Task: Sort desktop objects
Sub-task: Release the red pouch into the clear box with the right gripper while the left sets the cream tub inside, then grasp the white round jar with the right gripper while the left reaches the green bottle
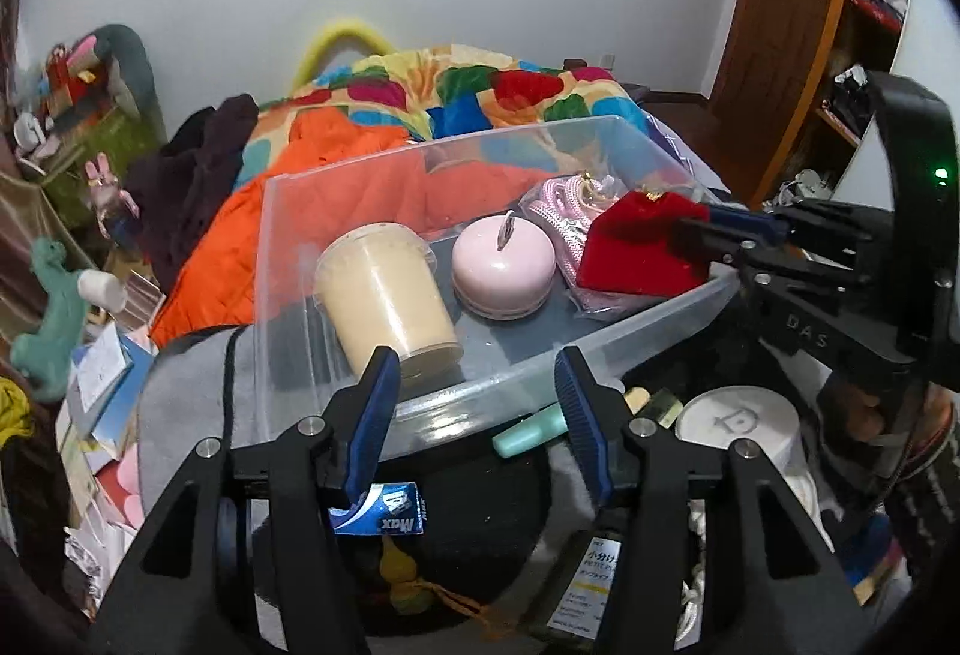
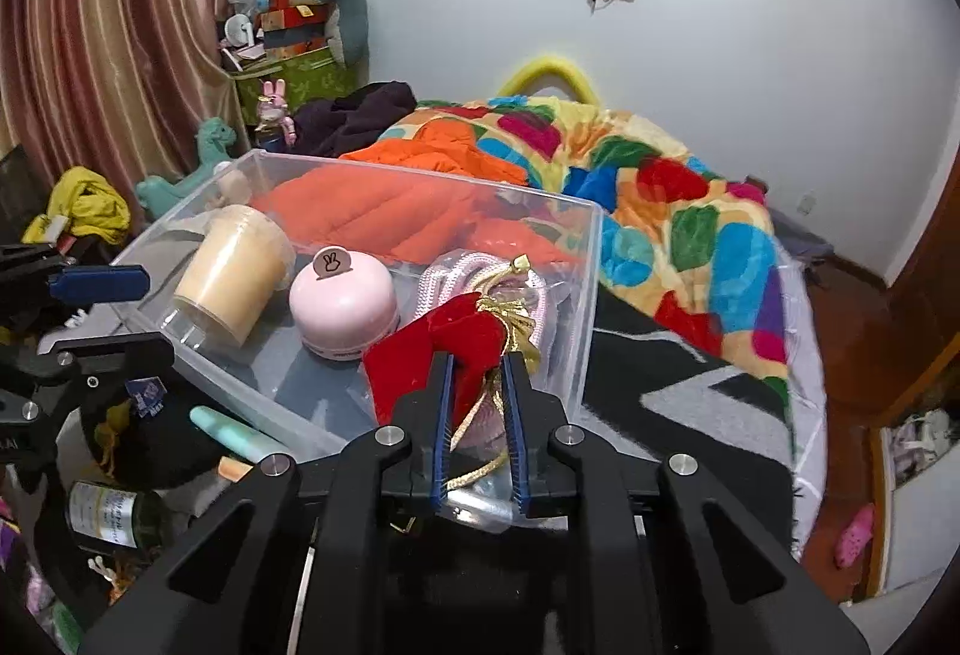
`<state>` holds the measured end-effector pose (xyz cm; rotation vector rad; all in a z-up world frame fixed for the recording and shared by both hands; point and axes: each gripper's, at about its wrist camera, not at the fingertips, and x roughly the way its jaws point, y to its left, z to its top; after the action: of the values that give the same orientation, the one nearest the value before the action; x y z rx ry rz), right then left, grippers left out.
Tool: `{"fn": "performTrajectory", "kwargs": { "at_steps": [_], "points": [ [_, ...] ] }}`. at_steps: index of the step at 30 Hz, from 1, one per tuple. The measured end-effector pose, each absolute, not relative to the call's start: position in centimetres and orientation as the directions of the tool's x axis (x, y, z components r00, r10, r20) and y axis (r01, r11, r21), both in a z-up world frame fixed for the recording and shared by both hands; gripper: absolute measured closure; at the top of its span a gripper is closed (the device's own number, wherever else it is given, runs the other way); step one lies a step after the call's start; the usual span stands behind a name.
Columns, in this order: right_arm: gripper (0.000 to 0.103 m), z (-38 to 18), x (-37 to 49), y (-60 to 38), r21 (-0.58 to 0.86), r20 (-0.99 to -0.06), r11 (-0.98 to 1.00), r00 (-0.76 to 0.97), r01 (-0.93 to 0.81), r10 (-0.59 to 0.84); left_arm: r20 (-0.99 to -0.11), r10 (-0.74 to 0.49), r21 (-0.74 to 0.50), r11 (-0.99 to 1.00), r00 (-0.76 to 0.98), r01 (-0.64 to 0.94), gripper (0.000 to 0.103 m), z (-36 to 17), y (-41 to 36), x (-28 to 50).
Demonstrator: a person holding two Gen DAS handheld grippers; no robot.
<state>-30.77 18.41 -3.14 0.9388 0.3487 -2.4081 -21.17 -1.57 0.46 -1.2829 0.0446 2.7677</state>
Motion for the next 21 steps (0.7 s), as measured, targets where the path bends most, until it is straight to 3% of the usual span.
{"fn": "performTrajectory", "kwargs": {
  "at_steps": [3,7,13,21],
  "points": [
    [0.079,-2.4,-29.6,19.0,-0.075,-0.67,-0.836,-0.649,0.543,-0.361,-0.745,0.088,-0.048,-0.996,-0.661,-0.078,0.051,0.8,-2.4,-20.8],
    [0.043,-1.1,-27.7,20.6,0.014,-0.637,-0.811,-0.62,0.585,-0.458,-0.731,0.107,-0.098,-0.994,-0.674,-0.052,0.051,1.5,-3.9,-20.3],
    [0.042,-0.6,-25.5,21.6,0.075,-0.615,-0.791,-0.596,0.607,-0.516,-0.704,0.105,-0.118,-0.993,-0.703,-0.031,0.05,3.0,-5.0,-18.4],
    [0.038,-1.1,-23.4,22.7,0.087,-0.622,-0.793,-0.589,0.603,-0.516,-0.663,0.057,-0.041,-0.998,-0.746,-0.04,0.036,3.7,-4.5,-14.5]
  ]
}}
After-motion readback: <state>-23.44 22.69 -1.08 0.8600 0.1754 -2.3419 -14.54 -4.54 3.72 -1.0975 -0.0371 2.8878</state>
